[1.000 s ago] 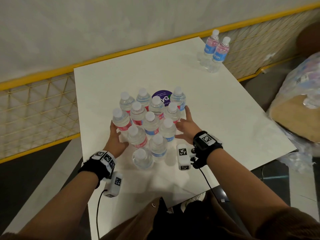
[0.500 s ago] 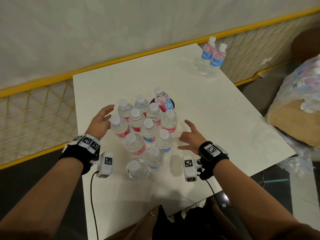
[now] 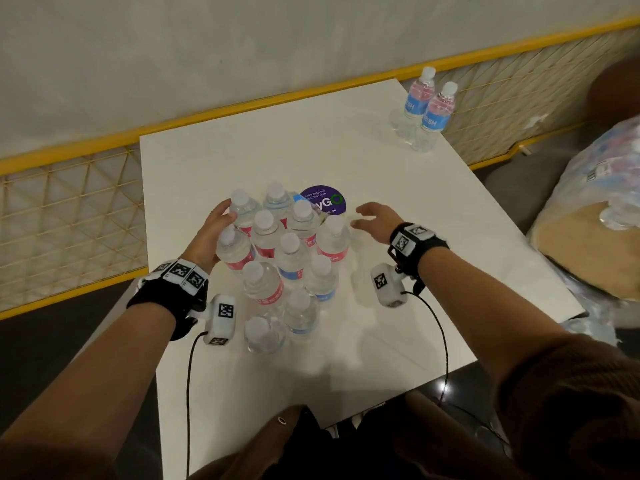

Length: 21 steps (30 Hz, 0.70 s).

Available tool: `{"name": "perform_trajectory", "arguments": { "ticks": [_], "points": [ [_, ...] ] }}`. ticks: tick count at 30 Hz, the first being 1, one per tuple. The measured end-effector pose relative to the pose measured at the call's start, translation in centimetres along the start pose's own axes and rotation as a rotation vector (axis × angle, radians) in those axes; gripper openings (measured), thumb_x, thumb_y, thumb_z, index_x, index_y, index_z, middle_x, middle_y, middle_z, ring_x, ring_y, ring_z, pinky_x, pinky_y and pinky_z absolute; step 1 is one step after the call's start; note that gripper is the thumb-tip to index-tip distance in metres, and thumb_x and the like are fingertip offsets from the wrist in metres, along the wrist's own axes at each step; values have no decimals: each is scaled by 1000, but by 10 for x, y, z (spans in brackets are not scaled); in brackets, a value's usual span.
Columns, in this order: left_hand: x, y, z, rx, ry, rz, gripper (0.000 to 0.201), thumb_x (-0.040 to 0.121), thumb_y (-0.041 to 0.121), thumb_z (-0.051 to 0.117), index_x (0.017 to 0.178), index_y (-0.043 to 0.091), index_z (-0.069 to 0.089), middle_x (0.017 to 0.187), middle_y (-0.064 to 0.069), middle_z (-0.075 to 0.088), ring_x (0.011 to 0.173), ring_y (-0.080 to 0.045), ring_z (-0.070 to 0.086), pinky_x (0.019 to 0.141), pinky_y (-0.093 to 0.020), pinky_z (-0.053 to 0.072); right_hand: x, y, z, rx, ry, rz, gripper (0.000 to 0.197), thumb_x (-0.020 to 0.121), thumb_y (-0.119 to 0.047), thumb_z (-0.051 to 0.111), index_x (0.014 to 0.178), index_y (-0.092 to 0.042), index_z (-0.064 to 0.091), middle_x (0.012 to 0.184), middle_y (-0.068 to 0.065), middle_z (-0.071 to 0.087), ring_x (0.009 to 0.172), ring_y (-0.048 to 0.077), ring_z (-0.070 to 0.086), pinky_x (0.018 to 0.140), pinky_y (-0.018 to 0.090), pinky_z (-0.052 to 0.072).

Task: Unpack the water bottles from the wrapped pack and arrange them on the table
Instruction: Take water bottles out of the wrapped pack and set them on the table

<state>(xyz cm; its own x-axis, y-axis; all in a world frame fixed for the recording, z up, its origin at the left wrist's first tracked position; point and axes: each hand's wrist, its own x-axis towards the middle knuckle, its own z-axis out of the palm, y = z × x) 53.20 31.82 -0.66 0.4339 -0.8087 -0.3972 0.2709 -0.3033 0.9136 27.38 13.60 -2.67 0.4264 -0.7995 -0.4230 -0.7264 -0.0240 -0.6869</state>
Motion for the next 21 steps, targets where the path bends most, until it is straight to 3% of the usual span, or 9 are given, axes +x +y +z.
{"name": "perform_trajectory", "arguments": {
  "ticks": [2, 6, 10, 13, 15, 17, 19, 21],
  "points": [
    [0, 1, 2, -47, 6, 10, 23, 89, 27, 52, 111, 33, 54, 99, 14, 66, 83, -1, 66, 75, -25, 48, 10, -13, 3, -56, -37, -37, 48, 88, -33, 63, 129, -11, 52, 135, 7, 52, 122, 25, 51, 99, 36, 44],
    [-1, 3, 6, -56, 19, 15, 22, 95, 16, 47, 108, 32, 51, 84, 21, 72, 78, 1, 67, 68, -19, 53, 26, -29, 22, -214, -121, -97, 43, 94, -30, 54, 129, -5, 53, 133, 13, 54, 121, 30, 51, 98, 36, 41],
    [-3, 4, 6, -67, 13, 2, 38, 74, 25, 52, 112, 31, 49, 84, 18, 72, 74, 2, 68, 67, -20, 53, 36, -31, 35, -402, -217, -115, 33, 93, -23, 53, 120, -5, 59, 124, 15, 60, 115, 32, 56, 92, 34, 43],
    [-4, 3, 5, -74, -6, 9, 38, 73, 25, 51, 111, 31, 50, 90, 16, 70, 79, -2, 67, 70, -22, 53, 39, -28, 32, -357, -235, -82, 32, 91, -19, 55, 117, -2, 60, 115, 16, 62, 107, 31, 59, 85, 31, 47],
    [-4, 3, 4, -79, -12, -2, 34, 74, 26, 52, 106, 36, 51, 96, 11, 68, 84, -7, 64, 75, -27, 49, 39, -24, 31, -283, -244, -27, 32, 90, -19, 57, 112, 3, 62, 100, 15, 61, 89, 27, 59, 72, 27, 48],
    [-2, 2, 2, -74, -2, -5, 25, 85, 21, 53, 105, 36, 51, 89, 14, 72, 79, -5, 66, 74, -27, 49, 38, -19, 31, -196, -227, 40, 35, 88, -24, 59, 107, 4, 64, 91, 12, 60, 79, 25, 55, 70, 30, 48],
    [0, 1, 2, -73, 13, -8, 25, 98, 13, 41, 104, 35, 51, 80, 18, 73, 72, -1, 68, 71, -25, 50, 37, -16, 32, -149, -223, 63, 32, 86, -25, 60, 104, 2, 65, 90, 11, 60, 78, 25, 57, 71, 33, 51],
    [-1, 1, 3, -55, 15, -13, 28, 99, 11, 37, 105, 34, 50, 82, 17, 72, 72, -1, 68, 68, -23, 51, 33, -15, 30, -71, -220, 72, 24, 85, -18, 64, 100, 0, 65, 87, 10, 61, 79, 24, 60, 63, 27, 54]
  ]
}}
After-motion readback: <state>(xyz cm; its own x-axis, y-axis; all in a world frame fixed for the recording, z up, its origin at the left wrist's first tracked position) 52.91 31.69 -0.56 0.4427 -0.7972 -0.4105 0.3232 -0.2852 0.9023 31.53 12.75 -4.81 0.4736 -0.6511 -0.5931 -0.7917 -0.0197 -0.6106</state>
